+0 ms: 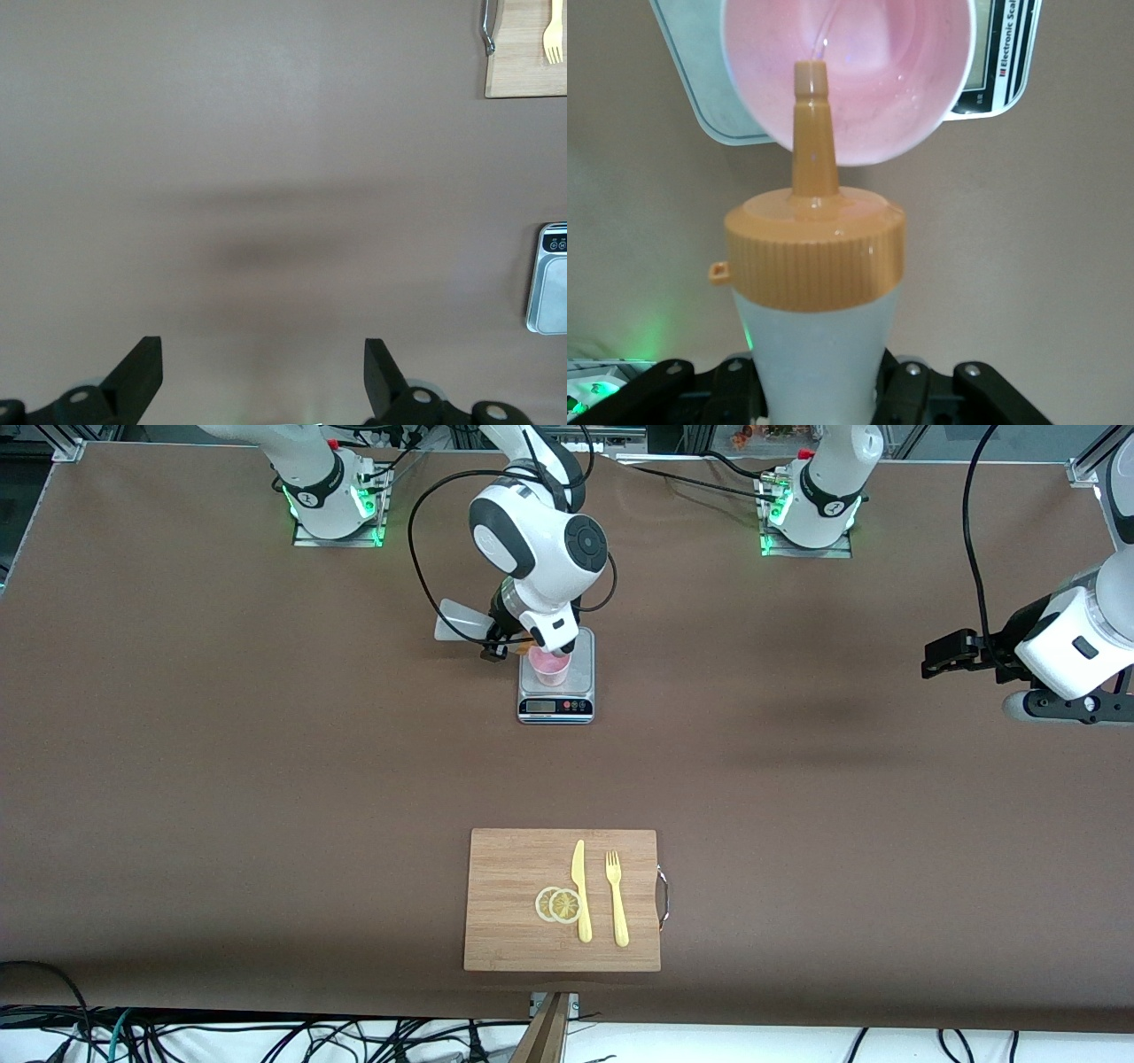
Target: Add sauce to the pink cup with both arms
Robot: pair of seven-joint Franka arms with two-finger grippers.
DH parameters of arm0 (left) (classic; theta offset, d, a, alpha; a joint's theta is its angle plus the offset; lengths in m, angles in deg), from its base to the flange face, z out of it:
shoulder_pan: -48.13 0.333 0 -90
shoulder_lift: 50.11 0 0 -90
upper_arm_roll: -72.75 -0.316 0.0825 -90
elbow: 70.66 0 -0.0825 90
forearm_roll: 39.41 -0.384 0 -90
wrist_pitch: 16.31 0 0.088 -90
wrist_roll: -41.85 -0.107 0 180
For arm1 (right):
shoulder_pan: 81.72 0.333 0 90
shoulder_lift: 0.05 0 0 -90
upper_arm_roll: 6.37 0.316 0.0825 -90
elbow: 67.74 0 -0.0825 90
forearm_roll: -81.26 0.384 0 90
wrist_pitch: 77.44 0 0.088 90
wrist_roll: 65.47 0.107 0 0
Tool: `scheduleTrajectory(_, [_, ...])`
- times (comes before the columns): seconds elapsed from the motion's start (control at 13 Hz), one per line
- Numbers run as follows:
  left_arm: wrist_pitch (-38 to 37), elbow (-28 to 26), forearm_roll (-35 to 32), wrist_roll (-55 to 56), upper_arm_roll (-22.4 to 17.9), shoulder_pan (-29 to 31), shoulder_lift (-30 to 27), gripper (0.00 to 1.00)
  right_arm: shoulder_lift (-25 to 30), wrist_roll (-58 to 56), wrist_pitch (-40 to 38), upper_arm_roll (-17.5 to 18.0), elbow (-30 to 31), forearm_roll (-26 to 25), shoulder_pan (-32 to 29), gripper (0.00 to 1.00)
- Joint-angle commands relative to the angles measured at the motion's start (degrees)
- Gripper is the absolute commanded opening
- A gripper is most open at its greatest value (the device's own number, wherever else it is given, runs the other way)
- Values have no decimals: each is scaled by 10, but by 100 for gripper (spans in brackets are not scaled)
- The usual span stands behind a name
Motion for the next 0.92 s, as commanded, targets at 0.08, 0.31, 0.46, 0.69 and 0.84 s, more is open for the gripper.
scheduleTrajectory(0.08, [-9, 19, -4, -14, -1, 0, 9, 100, 8, 5, 3, -2, 3, 2, -4, 5])
scheduleTrajectory(0.31, [-10, 19, -4, -14, -1, 0, 9, 100, 13, 0, 25, -2, 5, 2, -11, 4])
scheduleTrajectory(0.46, [-10, 20, -4, -14, -1, 0, 9, 100, 32, -1, 35, -3, 22, 2, -13, 4])
scheduleTrajectory(0.69, [-9, 19, -4, -14, -1, 0, 9, 100, 90, -1, 110, -14, 110, 6, -19, 4])
scheduleTrajectory(0.84, [-9, 19, -4, -14, -1, 0, 9, 100, 116, -1, 162, -16, 161, 26, -20, 4])
